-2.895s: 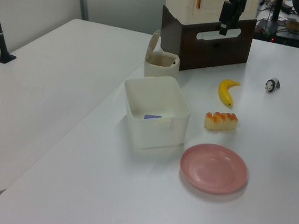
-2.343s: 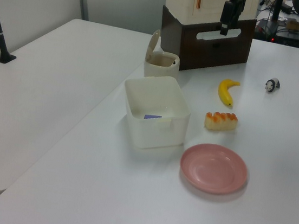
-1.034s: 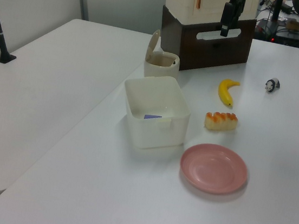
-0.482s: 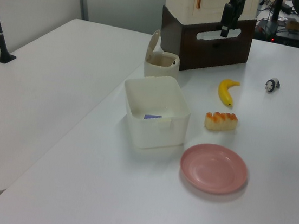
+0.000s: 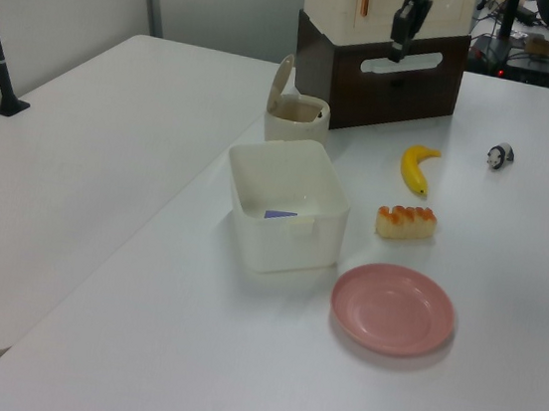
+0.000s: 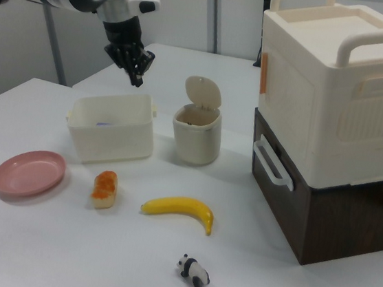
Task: Close the trash can
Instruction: 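Move the gripper down toward the open lid of the cream trash can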
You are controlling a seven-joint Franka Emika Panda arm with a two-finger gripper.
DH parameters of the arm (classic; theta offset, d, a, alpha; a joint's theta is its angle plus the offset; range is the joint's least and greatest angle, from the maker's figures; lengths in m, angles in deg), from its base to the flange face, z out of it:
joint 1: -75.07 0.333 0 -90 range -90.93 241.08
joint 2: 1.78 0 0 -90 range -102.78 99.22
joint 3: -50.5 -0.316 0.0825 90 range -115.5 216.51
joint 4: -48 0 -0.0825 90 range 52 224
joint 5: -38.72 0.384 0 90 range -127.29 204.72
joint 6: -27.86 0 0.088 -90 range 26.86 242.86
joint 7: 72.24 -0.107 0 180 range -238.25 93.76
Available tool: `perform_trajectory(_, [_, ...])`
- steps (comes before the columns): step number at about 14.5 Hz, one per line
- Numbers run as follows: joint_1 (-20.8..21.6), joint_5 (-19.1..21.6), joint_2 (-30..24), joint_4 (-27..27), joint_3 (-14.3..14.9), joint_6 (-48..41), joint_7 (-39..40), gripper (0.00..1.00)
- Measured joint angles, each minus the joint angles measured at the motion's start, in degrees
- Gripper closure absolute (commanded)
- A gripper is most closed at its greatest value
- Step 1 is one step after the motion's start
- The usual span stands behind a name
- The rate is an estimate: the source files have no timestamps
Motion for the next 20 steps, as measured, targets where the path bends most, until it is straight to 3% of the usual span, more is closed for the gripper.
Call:
perform_trajectory(4, [-0.04, -0.3, 2.76, -0.36, 0.01, 11.76, -1.84, 1.0])
perform_trajectory(6, [-0.05, -4.29, 5.04, -0.41, 0.04, 20.78, -10.05, 1.0])
perform_trajectory(8, [0.64, -14.47, 8.62, -0.84, 0.03, 30.93, -24.4, 1.0])
perform_trajectory(12, [1.91, -36.4, 13.23, -1.67, 0.02, 37.43, -50.76, 1.0])
perform_trajectory(13, [2.03, -39.6, 13.95, -2.03, 0.02, 37.55, -55.06, 1.0])
perform_trajectory(18, [2.81, -40.71, 17.85, -8.23, 0.12, 37.55, -59.68, 1.0])
perform_trajectory(20, [5.19, -40.71, 21.13, -11.8, 1.92, 37.55, -60.23, 0.99])
